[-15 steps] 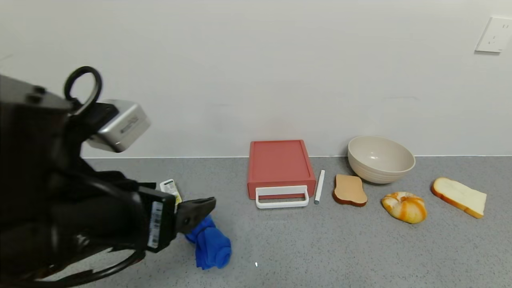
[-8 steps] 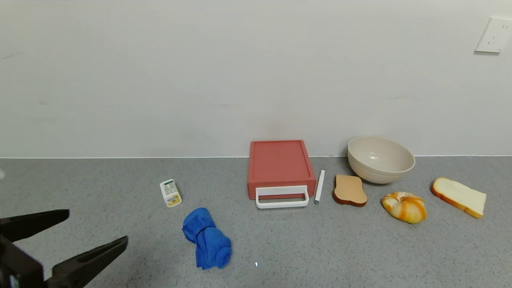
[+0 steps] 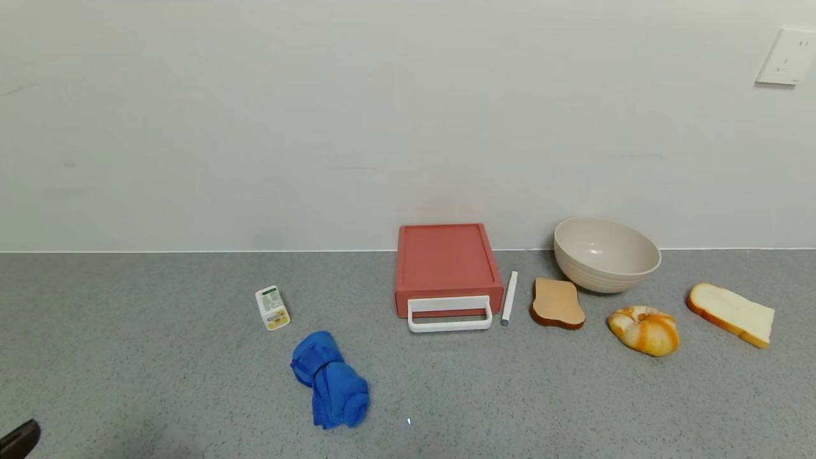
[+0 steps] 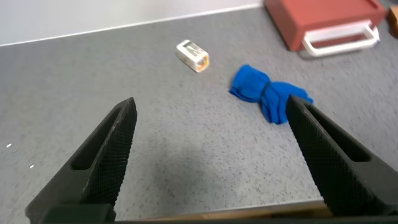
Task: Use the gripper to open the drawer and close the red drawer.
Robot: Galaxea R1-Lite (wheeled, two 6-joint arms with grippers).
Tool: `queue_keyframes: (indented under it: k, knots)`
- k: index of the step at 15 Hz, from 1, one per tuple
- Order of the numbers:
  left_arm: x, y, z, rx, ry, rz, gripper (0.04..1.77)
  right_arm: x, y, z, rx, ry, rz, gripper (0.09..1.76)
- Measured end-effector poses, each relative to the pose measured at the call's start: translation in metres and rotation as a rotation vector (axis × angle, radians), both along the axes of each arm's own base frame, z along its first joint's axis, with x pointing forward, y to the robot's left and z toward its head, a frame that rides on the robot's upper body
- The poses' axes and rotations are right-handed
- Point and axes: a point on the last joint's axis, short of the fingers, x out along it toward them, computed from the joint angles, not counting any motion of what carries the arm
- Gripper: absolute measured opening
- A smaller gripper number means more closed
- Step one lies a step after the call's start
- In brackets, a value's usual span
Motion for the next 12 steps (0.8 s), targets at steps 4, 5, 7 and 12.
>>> queue_keyframes:
  k: [4, 5, 7, 12]
  knots:
    - [-0.034, 0.004, -0.021, -0.016, -0.110, 0.110, 1.72, 0.000, 0.000, 0.000, 0.000, 0.000, 0.000, 1.71]
    - [-0.040, 0.004, -0.027, -0.021, -0.132, 0.129, 1.72, 0.000, 0.000, 0.000, 0.000, 0.000, 0.000, 1.71]
    - [-0.051, 0.003, -0.040, -0.024, -0.177, 0.153, 1.72, 0.000, 0.000, 0.000, 0.000, 0.000, 0.000, 1.71]
    - [-0.061, 0.001, -0.080, -0.042, -0.279, 0.118, 1.72, 0.000, 0.000, 0.000, 0.000, 0.000, 0.000, 1.71]
